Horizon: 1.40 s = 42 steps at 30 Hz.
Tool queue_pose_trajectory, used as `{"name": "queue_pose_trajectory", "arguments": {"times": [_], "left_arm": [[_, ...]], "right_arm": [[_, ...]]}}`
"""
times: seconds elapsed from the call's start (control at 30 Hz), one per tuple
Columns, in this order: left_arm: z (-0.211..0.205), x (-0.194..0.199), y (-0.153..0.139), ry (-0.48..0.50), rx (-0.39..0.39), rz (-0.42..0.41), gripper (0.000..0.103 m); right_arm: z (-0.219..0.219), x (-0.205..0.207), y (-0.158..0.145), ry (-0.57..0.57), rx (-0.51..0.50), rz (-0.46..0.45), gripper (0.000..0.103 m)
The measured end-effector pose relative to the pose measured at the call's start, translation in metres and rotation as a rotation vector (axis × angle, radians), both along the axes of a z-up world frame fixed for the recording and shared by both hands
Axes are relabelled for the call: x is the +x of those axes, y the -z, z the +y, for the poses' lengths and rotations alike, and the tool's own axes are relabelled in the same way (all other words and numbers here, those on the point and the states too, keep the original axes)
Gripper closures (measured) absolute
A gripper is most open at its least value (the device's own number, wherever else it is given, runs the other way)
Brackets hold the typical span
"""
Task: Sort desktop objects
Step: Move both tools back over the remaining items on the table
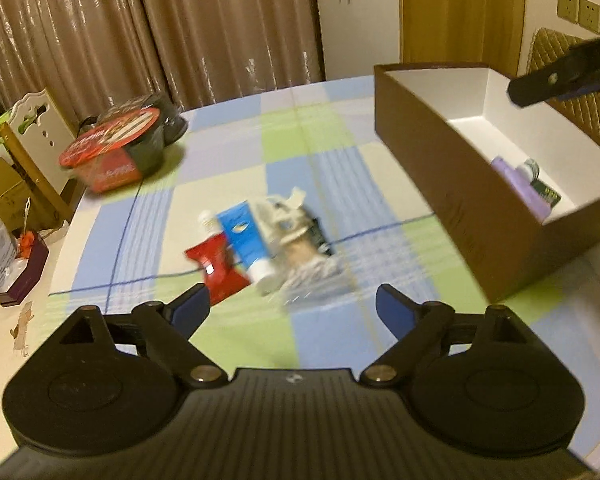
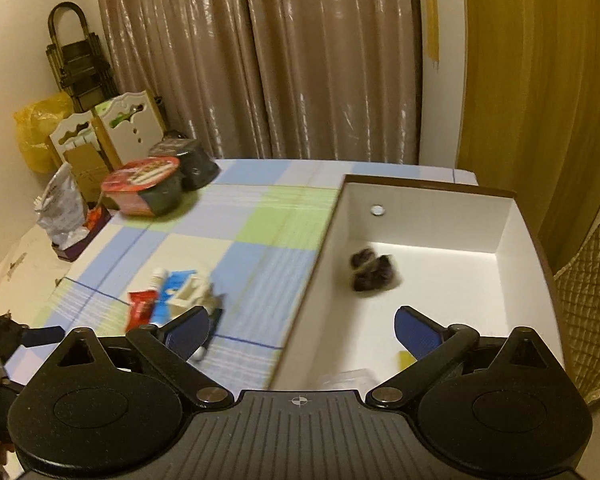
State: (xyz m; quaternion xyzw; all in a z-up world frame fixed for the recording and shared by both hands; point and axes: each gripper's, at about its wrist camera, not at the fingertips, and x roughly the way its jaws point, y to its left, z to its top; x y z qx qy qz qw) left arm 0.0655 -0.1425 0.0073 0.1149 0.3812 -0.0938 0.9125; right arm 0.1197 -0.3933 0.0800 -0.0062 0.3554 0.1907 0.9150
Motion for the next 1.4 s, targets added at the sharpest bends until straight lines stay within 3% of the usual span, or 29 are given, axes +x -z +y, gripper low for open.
{"name": "queue_pose_trajectory", "arguments": {"times": [0.13,0.3,0.6,0.93,1.4], "left_arm": [[0.027,-0.012,-0.002,0.056,0.005,-0.010,0.005],[0.058,-0.025,0.000,0.083,-0.007,-0.012,0.005],[0.098,-0.039,0.001,0.130,-0.024,-0.001,0.003],[0.101,-0.037,0.010,0.102,-0.052,0.032,0.003],[0.090,-0.031,0.009,0.030,-0.039,0.052,0.003]], "right_arm": [[0.031,-0.028,-0.006,0.033,-0.004,-0.010,0.002],[0.073,-0.055,-0.003,0.040,-0.021,0.011,0.002],[0.115,-0.080,0.032,0.077,-0.074,0.136,0.002],[0.117,-0.086,0.058,0.081,-0.118,0.216,0.002],[0.111,-0.071,0.069,0.004,-0.091,0.239,0.002]]}}
